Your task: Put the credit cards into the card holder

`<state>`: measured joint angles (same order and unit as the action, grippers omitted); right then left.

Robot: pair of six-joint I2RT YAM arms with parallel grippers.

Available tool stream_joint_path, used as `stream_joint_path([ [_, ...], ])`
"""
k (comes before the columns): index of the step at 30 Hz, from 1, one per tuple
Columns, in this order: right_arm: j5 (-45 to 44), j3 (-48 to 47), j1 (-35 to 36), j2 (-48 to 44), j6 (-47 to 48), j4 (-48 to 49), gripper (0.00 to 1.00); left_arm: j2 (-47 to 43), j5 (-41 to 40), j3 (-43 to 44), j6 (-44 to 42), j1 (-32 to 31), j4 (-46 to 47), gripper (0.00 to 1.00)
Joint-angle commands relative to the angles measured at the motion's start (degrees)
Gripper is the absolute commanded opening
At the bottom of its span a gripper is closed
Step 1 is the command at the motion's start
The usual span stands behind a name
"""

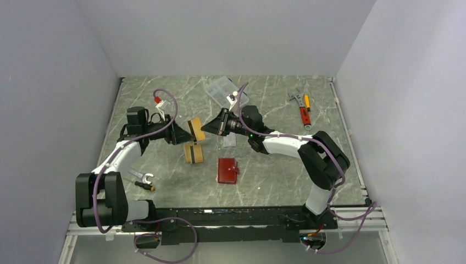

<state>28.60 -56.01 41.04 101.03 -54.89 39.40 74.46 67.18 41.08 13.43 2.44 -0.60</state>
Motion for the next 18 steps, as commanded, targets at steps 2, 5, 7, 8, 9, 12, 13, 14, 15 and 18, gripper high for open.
stream_joint_path([
  [2, 0.35, -3.51, 1.01, 0.95, -1.0, 3.65, 0.0, -0.05, 3.15, -0.75, 3.5, 0.09, 6.01, 0.65],
  [5, 0.73, -4.86, 1.98, 1.9, -0.88, 3.3, 0.0, 0.25, 4.07, -1.45, 5.55, 0.03, 8.52, 0.56],
  [7, 1.11, -5.22, 2.38, 2.14, -0.7, 3.23, 0.0, 0.19, 4.44, -1.68, 6.21, 0.17, 9.61, 0.49],
  [8, 1.25, -5.13, 2.46, 2.09, -0.69, 3.27, 0.0, 0.17, 4.78, -1.82, 6.68, 0.24, 10.27, 0.45],
  [9, 1.47, -5.0, 2.42, 2.0, -0.58, 3.28, 0.0, 0.16, 5.27, -1.94, 7.41, 0.33, 10.99, 0.42],
  [12, 2.33, -4.41, 2.41, 1.59, -0.15, 3.47, 0.04, 0.4, 7.0, -1.87, 8.72, 0.8, 12.95, 0.31],
  [13, 2.62, -4.19, 2.3, 1.4, -0.13, 3.56, 0.07, 0.35, 7.41, -1.62, 8.46, 0.86, 12.58, 0.27],
  [14, 2.75, -4.0, 2.23, 1.32, -0.02, 3.73, 0.11, 0.27, 7.89, -1.27, 7.99, 0.85, 12.26, 0.24],
  [15, 2.84, -3.75, 1.98, 1.2, 0.11, 3.68, 0.13, 0.3, 8.45, -0.84, 7.56, 0.9, 11.65, 0.22],
  [18, 3.53, -3.31, 1.47, 1.2, -0.39, 4.64, 0.2, 0.2, 9.87, 0.35, 6.54, 0.9, 9.69, 0.17],
])
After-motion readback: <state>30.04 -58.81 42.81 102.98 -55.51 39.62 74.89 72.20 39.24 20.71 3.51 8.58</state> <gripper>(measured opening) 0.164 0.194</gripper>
